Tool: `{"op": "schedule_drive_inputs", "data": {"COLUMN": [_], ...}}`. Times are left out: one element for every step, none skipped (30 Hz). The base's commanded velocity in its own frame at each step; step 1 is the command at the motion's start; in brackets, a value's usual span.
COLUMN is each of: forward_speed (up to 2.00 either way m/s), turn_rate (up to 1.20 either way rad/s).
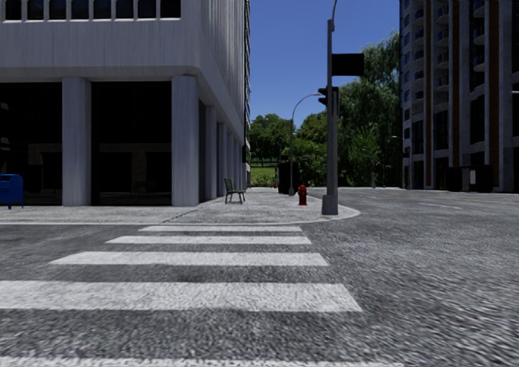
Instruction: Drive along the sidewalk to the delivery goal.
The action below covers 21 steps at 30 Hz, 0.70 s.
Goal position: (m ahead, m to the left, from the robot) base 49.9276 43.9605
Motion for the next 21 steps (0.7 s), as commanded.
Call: {"op": "schedule_drive_inputs", "data": {"forward_speed": [2.00,2.00,2.00,2.00,2.00,2.00,2.00,2.00,2.00,2.00,2.00,2.00,2.00,2.00,2.00,2.00,2.00,2.00,2.00,2.00,2.00], "turn_rate": [0.00,0.00,0.00,0.00,0.00,0.00,0.00,0.00,0.00,0.00,0.00,0.00,0.00,0.06,0.11,0.13,0.13,0.14,0.16,0.17,0.17]}}
